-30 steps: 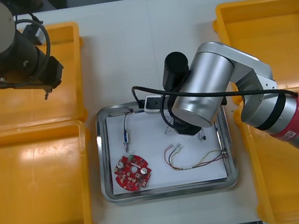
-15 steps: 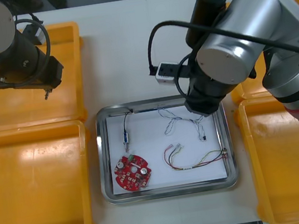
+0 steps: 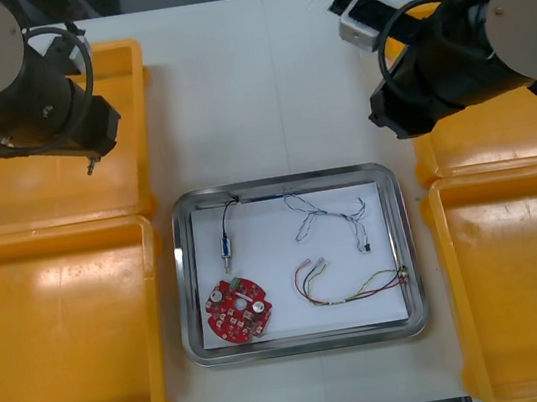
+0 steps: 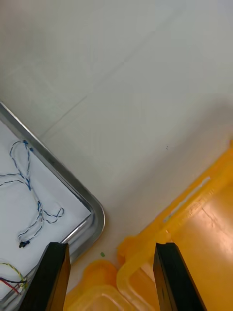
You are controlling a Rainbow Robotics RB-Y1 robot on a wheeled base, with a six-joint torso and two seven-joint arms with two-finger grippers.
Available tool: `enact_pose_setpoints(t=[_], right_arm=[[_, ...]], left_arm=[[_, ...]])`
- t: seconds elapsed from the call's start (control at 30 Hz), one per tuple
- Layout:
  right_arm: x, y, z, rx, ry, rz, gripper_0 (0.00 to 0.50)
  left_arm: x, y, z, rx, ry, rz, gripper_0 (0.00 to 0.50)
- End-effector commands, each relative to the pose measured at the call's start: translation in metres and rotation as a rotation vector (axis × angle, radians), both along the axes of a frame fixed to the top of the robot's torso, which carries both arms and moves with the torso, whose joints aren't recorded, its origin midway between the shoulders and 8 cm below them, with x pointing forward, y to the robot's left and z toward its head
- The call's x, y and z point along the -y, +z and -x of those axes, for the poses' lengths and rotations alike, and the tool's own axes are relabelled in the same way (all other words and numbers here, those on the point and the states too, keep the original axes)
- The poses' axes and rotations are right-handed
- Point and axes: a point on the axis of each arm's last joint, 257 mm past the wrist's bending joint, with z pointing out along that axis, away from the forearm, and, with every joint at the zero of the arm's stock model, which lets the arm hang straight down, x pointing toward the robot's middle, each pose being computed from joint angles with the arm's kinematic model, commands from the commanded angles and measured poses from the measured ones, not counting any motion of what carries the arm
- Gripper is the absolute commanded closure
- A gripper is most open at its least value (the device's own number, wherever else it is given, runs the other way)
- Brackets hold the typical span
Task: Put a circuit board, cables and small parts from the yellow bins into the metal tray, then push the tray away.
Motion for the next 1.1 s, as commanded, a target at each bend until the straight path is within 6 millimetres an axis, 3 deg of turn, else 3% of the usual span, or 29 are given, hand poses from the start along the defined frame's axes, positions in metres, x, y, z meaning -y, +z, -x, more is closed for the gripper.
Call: enact_pose_setpoints(t=[0.03,0.37,0.63,0.87,1.1], right_arm=[[0.056,0.011,0.005,0.028,-0.167,-0.060,0.000],[0.133,0.010,0.033,-0.028,-0.376,-0.232,0.000],[0.192,0.001,0.058,-0.059,-0.506,-0.256,0.000],[0.222,-0.015,0.072,-0.079,-0.607,-0.257,0.000],[0.245,-0.043,0.091,-0.131,-0.702,-0.245,0.000]], left_arm=[[0.027,0.014,0.007,0.029,0.029,0.098,0.500],[0.089,0.014,0.015,0.025,-0.042,0.093,0.500],[0.144,0.013,0.027,0.009,-0.069,0.130,0.500],[0.172,-0.005,0.040,-0.021,-0.066,0.123,0.500],[0.183,-0.031,0.039,-0.057,-0.035,0.106,0.500]])
